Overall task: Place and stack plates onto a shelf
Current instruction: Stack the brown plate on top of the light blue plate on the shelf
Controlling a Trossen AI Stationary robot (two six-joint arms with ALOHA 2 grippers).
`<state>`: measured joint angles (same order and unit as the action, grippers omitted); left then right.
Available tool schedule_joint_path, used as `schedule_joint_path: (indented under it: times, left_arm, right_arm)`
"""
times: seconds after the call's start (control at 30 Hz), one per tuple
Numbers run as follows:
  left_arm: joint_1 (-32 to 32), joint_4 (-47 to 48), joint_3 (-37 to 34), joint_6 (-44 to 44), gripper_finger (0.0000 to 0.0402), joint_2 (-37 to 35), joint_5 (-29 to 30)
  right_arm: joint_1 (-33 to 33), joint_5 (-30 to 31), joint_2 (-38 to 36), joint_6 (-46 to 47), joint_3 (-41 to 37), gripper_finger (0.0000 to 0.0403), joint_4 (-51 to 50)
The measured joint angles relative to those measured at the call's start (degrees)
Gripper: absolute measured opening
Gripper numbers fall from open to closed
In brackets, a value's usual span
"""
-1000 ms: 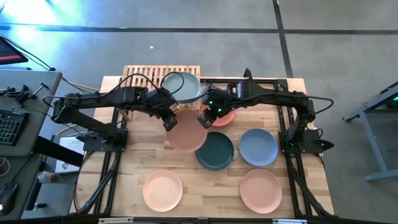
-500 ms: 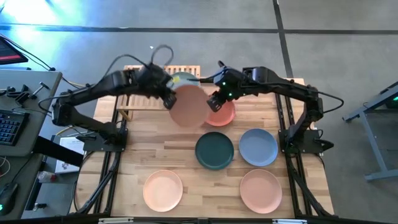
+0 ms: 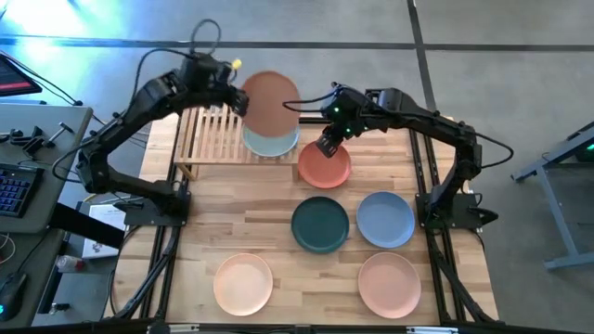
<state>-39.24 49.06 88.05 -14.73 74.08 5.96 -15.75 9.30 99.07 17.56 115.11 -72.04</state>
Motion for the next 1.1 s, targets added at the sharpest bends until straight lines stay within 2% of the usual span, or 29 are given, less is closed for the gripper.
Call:
schedule_joint_path:
  times: [0.3, 0.57, 0.83, 1.1]
  left_arm:
    - [-5.1, 0.5, 8.0, 0.0, 0.0001, 1.7, -1.3]
    - [-7.3, 8.8, 12.8, -2.6, 0.0001, 6.7, -4.2]
    - [-7.1, 18.8, 13.8, -3.0, 0.0001, 13.0, -7.0]
    - [-6.7, 22.0, 13.8, -3.2, 0.0001, 15.7, -8.6]
  right_arm:
    - [-4.0, -0.1, 0.0, -5.9, 0.0, 0.0126, -0.2]
    - [-6.8, -0.8, 0.0, -7.5, 0.0, 0.0126, -2.3]
    - [-7.9, -0.8, 0.0, -7.6, 0.0, 0.0126, -3.2]
    - [-7.9, -0.9, 0.0, -7.6, 0.0, 0.0126, -3.2]
